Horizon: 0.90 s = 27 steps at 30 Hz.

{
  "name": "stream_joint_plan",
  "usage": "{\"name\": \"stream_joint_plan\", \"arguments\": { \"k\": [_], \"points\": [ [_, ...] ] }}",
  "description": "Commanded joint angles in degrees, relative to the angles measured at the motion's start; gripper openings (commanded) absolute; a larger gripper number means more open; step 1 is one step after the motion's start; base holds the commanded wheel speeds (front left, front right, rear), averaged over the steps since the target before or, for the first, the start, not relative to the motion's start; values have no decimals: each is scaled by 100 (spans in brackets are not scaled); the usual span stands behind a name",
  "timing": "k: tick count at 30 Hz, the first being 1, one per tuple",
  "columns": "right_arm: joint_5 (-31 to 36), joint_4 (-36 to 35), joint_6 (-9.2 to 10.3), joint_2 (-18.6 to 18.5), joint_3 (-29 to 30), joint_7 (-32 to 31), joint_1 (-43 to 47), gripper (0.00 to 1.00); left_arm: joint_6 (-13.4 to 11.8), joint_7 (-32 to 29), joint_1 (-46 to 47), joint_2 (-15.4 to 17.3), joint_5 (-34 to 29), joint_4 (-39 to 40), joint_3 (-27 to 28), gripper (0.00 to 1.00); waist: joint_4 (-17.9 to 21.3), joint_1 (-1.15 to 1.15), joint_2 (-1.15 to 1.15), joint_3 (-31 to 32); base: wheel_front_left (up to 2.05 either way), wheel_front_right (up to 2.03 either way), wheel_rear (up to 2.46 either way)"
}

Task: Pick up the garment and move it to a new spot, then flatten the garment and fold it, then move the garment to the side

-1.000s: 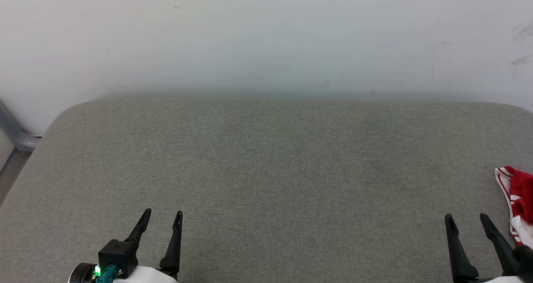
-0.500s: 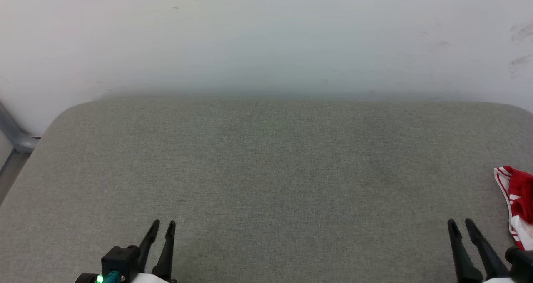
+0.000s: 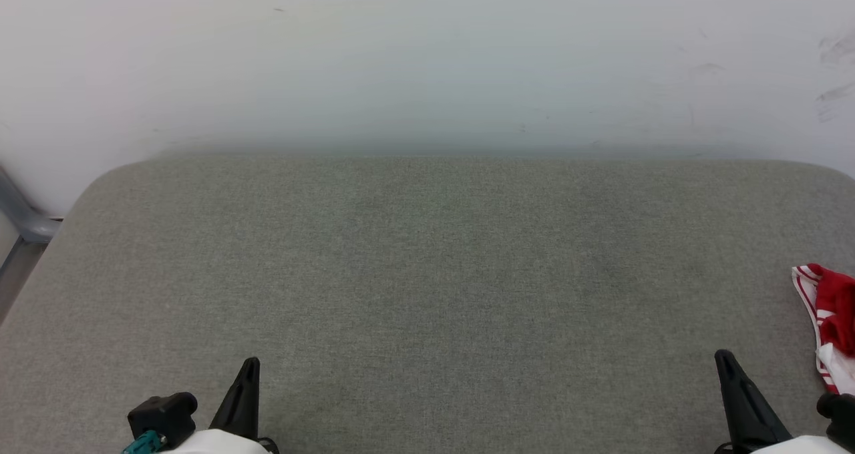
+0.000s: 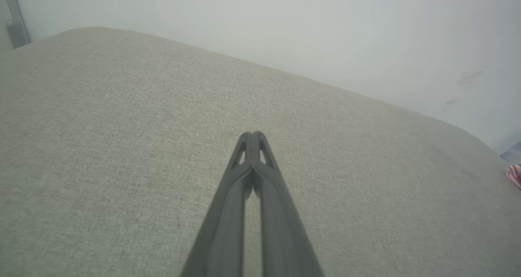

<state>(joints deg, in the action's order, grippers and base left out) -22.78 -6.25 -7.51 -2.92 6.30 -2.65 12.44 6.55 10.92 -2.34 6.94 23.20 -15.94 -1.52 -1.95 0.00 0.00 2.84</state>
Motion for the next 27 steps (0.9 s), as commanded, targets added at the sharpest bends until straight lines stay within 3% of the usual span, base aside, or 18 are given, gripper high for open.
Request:
{"name": "stream_joint_plan", "arguments": {
  "k": [1,27],
  "points": [
    [-296,0,0,-56,-14,-4,-210,0,19,-54,178,11,278,109,51,0,3,0,0,-5,0,0,0],
    [-2554,656,1,-108,-93,-58,-766,0,50,-601,416,-125,2458,153,296,0,46,0,0,-72,0,0,0]
  ]
}}
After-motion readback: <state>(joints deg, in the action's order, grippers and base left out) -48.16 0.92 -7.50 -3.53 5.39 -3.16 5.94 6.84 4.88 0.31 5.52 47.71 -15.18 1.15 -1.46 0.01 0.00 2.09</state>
